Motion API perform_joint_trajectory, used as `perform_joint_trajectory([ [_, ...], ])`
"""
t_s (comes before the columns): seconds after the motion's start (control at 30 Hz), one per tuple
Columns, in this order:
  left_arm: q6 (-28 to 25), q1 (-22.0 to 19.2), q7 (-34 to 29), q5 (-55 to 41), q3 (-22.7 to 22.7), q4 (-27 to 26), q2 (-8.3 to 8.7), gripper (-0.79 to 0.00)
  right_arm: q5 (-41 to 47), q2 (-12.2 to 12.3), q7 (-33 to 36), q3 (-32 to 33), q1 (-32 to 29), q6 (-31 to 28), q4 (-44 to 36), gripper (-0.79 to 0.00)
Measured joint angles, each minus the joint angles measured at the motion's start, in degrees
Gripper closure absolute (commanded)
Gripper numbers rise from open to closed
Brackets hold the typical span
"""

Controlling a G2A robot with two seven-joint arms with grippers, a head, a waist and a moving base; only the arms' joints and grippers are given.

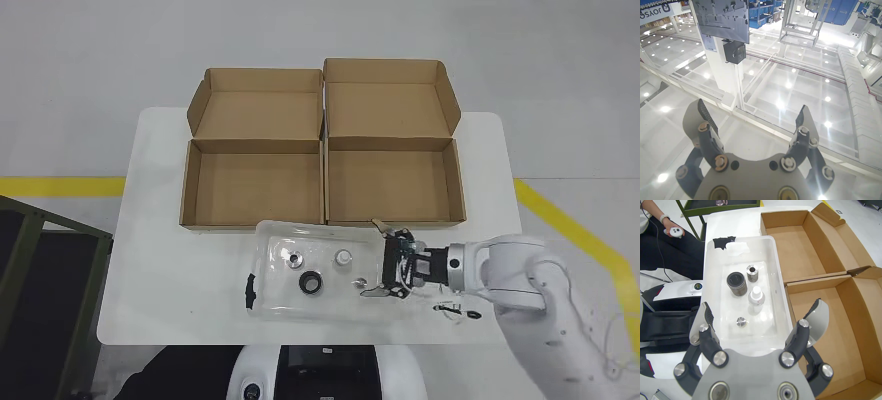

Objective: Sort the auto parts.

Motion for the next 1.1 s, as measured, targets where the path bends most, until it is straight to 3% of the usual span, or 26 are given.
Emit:
perform_joint_trajectory([
  [0.73,0.0,0.0,0.0,0.0,0.0,0.0,0.00,-0.785,-15.1,-0.9,-7.9,-12.3,4.8,4.8,5.3,-0.785],
  [0.9,0.0,0.0,0.0,0.0,0.0,0.0,0.00,-0.785,-16.3,-0.9,-7.2,-13.6,6.1,6.0,6.5,-0.653],
  [1.0,0.0,0.0,0.0,0.0,0.0,0.0,0.00,-0.785,-16.4,-1.0,-6.9,-14.3,6.7,6.3,7.3,-0.511],
  [1.1,0.0,0.0,0.0,0.0,0.0,0.0,0.00,-0.785,-16.2,-1.0,-6.7,-14.9,7.2,6.5,8.1,-0.489],
])
